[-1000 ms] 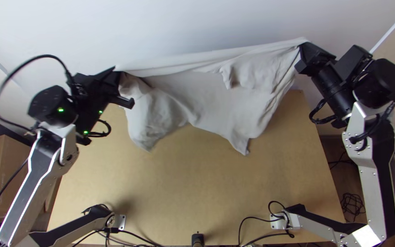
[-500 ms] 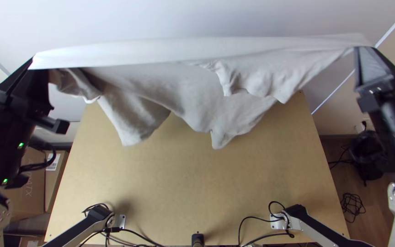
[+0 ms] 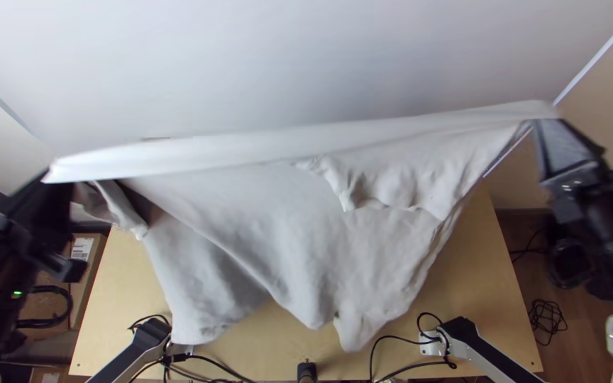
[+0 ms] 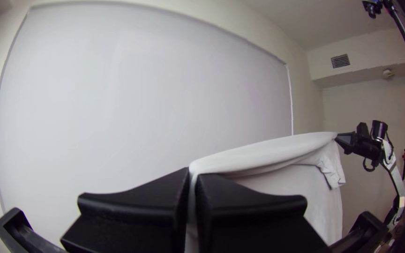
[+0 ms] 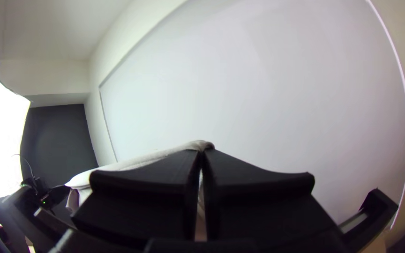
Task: Fold the t-shirt
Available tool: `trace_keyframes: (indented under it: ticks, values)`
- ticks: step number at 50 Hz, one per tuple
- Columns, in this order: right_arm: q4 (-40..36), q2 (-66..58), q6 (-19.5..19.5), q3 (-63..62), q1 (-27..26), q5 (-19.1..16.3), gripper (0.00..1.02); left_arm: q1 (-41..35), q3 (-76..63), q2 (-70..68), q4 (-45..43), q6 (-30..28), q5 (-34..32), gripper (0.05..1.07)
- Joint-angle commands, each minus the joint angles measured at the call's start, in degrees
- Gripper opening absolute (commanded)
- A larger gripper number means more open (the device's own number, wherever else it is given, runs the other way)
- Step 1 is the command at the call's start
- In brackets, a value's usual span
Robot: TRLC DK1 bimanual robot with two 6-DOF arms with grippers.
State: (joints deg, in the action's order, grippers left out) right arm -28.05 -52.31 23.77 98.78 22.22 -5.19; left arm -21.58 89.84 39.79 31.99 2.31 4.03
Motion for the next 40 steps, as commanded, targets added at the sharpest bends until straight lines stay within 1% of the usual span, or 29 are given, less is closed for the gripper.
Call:
trace_keyframes:
  ticks: [1, 4, 6, 9, 11, 13, 16, 20, 25, 30, 34, 40]
  values:
    - [0.37, 2.3, 4.44, -9.31, 0.28, 4.93, 0.02, 1.54, -9.6, -5.16, 0.36, 4.46, 2.65, 0.08]
    - [0.98, 3.27, 4.8, -17.04, 2.13, 4.93, 0.02, 1.11, -16.63, -6.92, 1.15, 6.57, 1.07, 0.08]
    - [1.25, 3.8, 5.67, -22.05, 2.3, 4.84, 0.02, 1.11, -21.73, -8.24, 0.62, 7.63, 0.63, 0.08]
    - [2.74, 3.97, 6.64, -29.79, 2.13, 4.84, 0.02, 0.23, -29.55, -9.91, -0.52, 7.89, -0.17, 0.08]
    - [4.32, 4.15, 6.99, -34.27, 2.13, 4.14, 0.02, 0.14, -34.38, -10.96, -2.19, 7.8, -0.43, 0.08]
    - [6.87, 4.15, 7.08, -38.75, 1.69, 3.78, 0.02, 0.05, -38.34, -11.23, -3.42, 7.8, -1.57, 0.08]
    - [10.74, 3.36, 8.22, -44.2, 1.25, 2.38, 0.02, -0.04, -43.09, -10.79, -6.24, 7.8, -2.01, 0.08]
    - [15.57, -0.07, 9.45, -48.95, 0.55, 1.94, 0.02, 0.05, -47.83, -8.5, -10.89, 7.63, -3.07, 0.08]
    - [21.64, -6.48, 11.56, -51.67, -2.27, 0.01, 0.02, 1.28, -51.35, -2.35, -17.05, 7.01, -3.94, 0.08]
    - [27.17, -14.39, 11.91, -51.5, -4.73, -0.61, 0.02, 4.27, -52.31, 5.47, -24.25, 6.92, -7.28, 0.08]
    - [31.57, -21.25, 12.35, -49.74, -6.66, -1.31, 0.02, 5.85, -51.26, 12.86, -30.23, 6.92, -9.13, 0.08]
    - [34.47, -32.5, 12.79, -43.85, -9.74, -2.54, 0.02, 8.75, -46.16, 26.65, -36.65, 6.48, -10.8, 0.08]
